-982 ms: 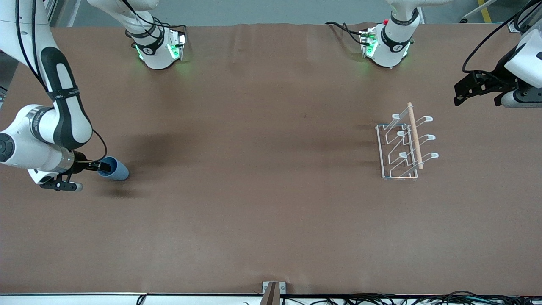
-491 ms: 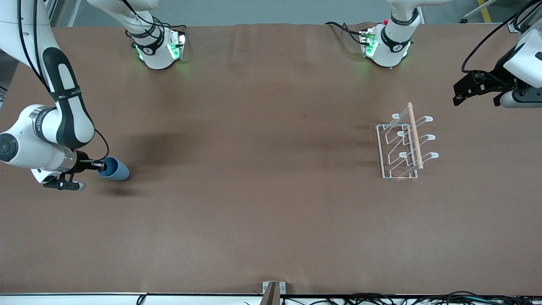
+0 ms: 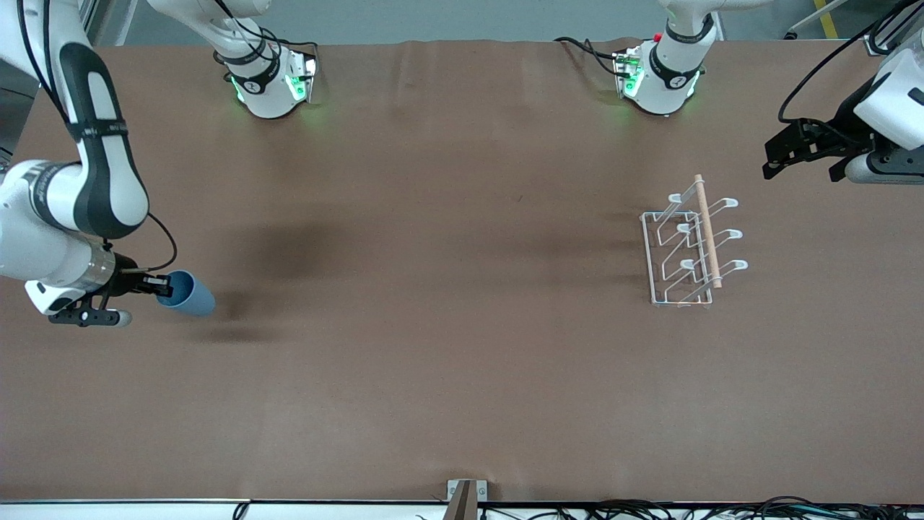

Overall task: Hang cup on cup holder
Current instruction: 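Lift the blue cup with the right gripper while the left gripper approaches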

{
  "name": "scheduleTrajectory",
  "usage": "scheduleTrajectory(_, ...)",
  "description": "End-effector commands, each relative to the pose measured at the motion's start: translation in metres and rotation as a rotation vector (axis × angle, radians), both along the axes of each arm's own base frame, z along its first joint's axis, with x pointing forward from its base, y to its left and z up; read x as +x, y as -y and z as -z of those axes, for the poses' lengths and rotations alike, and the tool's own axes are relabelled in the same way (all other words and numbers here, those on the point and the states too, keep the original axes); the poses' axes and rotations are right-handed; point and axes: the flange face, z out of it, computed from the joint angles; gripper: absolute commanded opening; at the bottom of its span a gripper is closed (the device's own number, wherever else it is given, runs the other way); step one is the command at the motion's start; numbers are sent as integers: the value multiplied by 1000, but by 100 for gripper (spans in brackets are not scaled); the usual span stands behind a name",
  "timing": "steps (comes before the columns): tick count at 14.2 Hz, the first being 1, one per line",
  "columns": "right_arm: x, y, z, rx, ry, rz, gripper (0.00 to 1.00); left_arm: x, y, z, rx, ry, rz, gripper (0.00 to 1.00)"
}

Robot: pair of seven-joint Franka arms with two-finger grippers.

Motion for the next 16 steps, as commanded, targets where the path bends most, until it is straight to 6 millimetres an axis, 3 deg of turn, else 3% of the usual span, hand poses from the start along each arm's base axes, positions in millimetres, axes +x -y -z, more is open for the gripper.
scheduleTrajectory(1, 1, -39, -37, 160, -48, 16, 2, 5, 4, -1, -19, 6, 14, 100)
scheduleTrajectory(5, 6, -106, -50, 428, -41, 59, 2, 8, 14, 6, -20, -5, 39, 100)
scheduleTrajectory(8, 8, -140, -56, 622, -40, 120, 2, 16, 19, -1, -42, 17, 47, 100)
scheduleTrajectory(13, 8, -201, -69, 883, -55, 181, 2, 12, 85, 8, -54, 25, 159, 100)
scheduleTrajectory(16, 5, -240, -77, 1032, -76, 211, 1, -5, 149, 15, -51, 13, 278, 100)
